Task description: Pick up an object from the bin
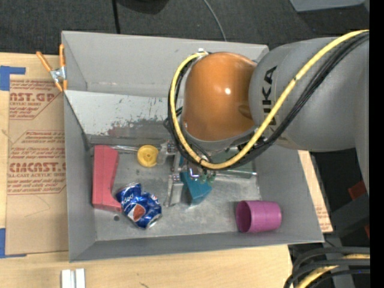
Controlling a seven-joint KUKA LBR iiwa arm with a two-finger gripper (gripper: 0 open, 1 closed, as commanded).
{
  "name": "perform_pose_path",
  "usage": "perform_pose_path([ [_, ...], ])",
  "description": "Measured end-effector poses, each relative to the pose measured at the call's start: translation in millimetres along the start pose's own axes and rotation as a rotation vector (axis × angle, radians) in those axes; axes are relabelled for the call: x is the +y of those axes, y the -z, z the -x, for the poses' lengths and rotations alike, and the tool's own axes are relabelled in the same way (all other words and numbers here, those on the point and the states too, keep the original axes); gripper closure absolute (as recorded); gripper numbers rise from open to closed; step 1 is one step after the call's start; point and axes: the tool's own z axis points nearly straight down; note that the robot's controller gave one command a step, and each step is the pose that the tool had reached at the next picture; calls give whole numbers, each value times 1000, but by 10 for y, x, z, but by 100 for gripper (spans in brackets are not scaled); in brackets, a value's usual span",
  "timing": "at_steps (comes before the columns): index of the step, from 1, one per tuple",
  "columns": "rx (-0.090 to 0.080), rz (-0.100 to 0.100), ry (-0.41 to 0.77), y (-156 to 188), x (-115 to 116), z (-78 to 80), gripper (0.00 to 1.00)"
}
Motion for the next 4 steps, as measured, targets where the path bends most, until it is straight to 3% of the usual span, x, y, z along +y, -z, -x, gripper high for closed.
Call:
perform_pose_path([
  [1,-8,1,-2,46,-7,16,0],
  [2,-11,3,-60,-172,26,153,0],
  [4,-12,6,-239,-1031,218,-24,0],
])
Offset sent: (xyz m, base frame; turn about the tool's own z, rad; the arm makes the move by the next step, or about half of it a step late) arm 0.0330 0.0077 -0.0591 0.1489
